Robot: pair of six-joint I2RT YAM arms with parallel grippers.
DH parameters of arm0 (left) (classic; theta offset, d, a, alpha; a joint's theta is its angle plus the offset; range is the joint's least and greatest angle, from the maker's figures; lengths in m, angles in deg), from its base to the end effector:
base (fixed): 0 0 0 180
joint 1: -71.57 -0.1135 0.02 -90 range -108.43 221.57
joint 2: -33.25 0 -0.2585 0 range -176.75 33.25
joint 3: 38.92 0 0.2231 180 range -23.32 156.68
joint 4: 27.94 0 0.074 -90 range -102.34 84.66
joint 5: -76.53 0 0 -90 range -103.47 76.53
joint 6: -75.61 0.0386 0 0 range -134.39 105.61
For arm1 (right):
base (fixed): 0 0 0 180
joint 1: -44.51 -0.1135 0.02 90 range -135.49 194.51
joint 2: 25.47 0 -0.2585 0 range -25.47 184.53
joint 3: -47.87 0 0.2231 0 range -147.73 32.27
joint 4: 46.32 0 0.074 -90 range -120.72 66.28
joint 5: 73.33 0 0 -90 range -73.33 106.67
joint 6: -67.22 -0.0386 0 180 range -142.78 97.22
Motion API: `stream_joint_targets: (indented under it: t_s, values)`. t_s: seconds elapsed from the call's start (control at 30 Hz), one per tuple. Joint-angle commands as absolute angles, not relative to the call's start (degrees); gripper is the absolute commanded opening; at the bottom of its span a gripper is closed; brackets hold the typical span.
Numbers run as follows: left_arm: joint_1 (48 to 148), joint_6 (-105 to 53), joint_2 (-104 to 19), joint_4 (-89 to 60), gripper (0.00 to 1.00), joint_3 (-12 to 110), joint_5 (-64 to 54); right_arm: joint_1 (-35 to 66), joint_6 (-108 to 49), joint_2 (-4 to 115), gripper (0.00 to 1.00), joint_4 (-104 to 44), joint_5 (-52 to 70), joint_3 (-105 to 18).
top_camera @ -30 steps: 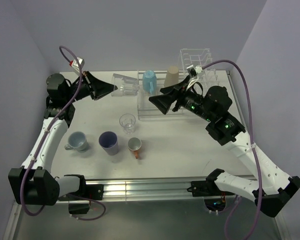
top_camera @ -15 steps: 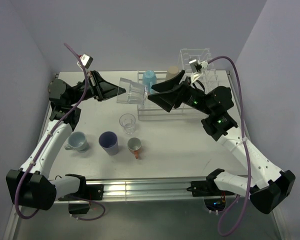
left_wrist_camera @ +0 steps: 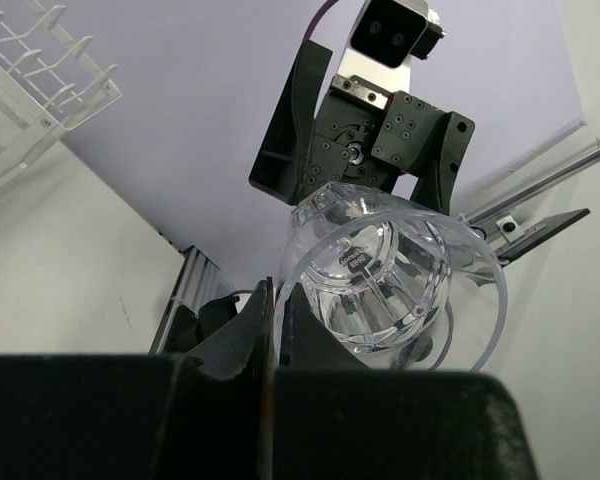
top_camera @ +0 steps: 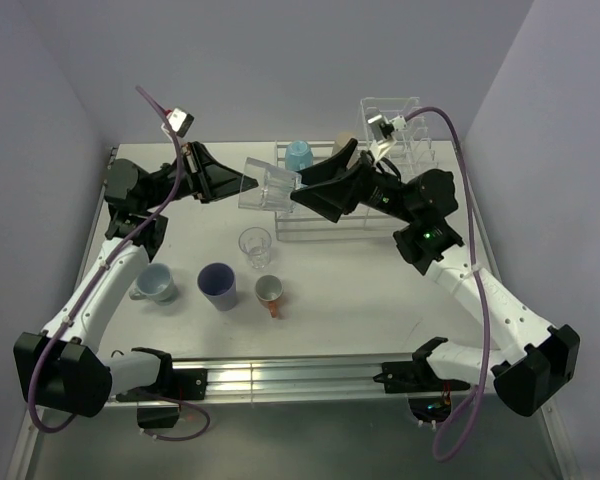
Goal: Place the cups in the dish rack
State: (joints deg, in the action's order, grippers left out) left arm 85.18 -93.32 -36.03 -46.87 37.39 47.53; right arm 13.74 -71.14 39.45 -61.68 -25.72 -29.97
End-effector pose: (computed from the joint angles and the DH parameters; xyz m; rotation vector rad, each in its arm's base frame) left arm 0.2188 -0.0877 0.4232 0.3056 1.6288 -1.8852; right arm 0.1741 0.1340 0.4461 -0.5652 1.2584 1.5794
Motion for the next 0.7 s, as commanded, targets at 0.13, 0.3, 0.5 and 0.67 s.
stream_joint_targets:
  t_s: [0.13, 0.3, 0.5, 0.67]
  values:
    - [85.9, -93.1, -36.2, -50.7, 0.00, 38.3, 46.0, 10.8, -69.6, 41.6, 0.98, -62.2, -25.7, -30.9]
    - [86.0, -92.4, -36.2, -50.2, 0.00, 38.4, 45.9, 9.9, -70.1, 42.1, 0.97, -62.9, -25.2, -30.5]
    - [86.0, -90.9, -36.1, -48.4, 0.00, 37.9, 45.7, 9.8, -70.5, 41.9, 0.87, -63.2, -24.8, -30.7]
    - [86.0, -91.2, -36.2, -48.9, 0.00, 37.5, 45.4, 9.5, -71.2, 42.0, 0.63, -62.7, -24.7, -31.3]
